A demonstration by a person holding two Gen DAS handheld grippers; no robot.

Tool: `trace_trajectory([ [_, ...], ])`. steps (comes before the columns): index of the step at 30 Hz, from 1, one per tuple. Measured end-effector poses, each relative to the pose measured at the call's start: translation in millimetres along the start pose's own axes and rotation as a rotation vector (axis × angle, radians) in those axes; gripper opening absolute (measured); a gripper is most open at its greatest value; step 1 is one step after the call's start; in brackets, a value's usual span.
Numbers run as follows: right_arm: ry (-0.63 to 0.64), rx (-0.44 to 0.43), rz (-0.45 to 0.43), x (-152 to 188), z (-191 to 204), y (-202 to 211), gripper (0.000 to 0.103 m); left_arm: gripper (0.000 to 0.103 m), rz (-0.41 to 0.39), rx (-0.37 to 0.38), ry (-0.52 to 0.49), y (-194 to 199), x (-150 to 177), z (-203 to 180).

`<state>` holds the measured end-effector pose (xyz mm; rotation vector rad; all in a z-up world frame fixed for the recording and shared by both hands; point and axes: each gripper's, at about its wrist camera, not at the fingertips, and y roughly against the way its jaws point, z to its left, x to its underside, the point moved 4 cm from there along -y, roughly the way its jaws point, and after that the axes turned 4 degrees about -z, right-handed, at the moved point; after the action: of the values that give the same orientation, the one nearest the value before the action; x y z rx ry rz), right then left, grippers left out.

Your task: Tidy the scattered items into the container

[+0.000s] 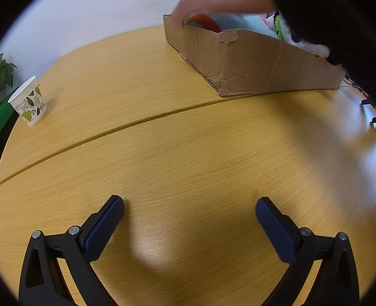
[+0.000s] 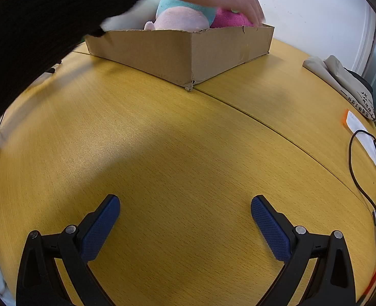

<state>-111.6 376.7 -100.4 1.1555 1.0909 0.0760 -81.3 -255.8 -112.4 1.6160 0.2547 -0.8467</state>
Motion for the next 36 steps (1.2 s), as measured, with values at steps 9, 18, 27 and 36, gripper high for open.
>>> trace_trajectory([
  [9,0.000,0.000,0.000,0.0,-0.1,0.0,0.103,0.103,0.000,0.000,-0.001,0.0,-0.8,0.8],
  [18,0.000,0.000,0.000,0.0,-0.1,0.0,0.103,0.103,0.000,0.001,-0.001,-0.2,-0.9,0.8],
  [27,0.000,0.000,0.000,0.1,-0.1,0.1,0.103,0.103,-0.001,0.001,-0.002,-0.1,-1.0,0.8],
  [36,0.001,0.000,0.000,-0.1,0.2,-0.4,0.103,0.103,0.000,0.001,-0.003,-0.1,-2.6,1.6],
])
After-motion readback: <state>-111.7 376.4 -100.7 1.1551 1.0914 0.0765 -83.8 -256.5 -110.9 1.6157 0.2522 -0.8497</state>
